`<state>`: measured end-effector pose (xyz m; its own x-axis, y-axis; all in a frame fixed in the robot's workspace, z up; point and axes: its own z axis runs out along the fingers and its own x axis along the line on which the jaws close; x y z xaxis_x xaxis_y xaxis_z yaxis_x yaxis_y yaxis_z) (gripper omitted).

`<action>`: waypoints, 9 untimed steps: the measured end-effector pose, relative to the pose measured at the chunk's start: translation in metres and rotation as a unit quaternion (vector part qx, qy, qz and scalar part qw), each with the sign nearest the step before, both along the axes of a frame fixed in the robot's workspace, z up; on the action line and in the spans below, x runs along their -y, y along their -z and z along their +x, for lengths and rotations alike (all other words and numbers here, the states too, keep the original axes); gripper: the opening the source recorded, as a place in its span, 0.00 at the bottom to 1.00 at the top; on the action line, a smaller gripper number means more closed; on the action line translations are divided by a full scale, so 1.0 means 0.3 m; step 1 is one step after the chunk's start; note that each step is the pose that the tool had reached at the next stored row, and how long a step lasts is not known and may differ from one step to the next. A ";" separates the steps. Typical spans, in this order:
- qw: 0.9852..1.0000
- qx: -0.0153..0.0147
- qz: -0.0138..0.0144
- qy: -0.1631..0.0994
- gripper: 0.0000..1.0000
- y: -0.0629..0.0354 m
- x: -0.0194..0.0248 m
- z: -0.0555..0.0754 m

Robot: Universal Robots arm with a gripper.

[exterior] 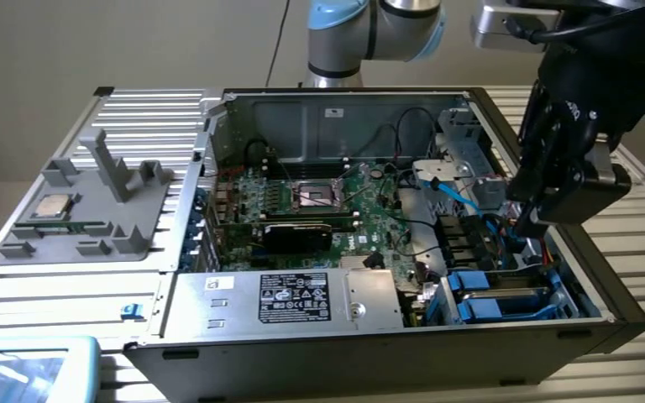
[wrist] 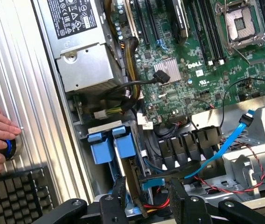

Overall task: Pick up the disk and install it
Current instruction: 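Insert the first disk wire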

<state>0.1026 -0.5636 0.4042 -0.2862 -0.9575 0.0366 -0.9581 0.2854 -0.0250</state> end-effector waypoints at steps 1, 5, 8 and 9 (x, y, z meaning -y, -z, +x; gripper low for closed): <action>1.000 -0.001 0.004 0.000 0.50 0.000 0.008 0.000; 1.000 -0.002 0.013 0.000 0.50 0.000 0.045 0.002; 1.000 -0.003 0.016 0.000 0.50 0.000 0.072 0.003; 1.000 -0.003 0.017 0.000 0.50 0.000 0.079 0.004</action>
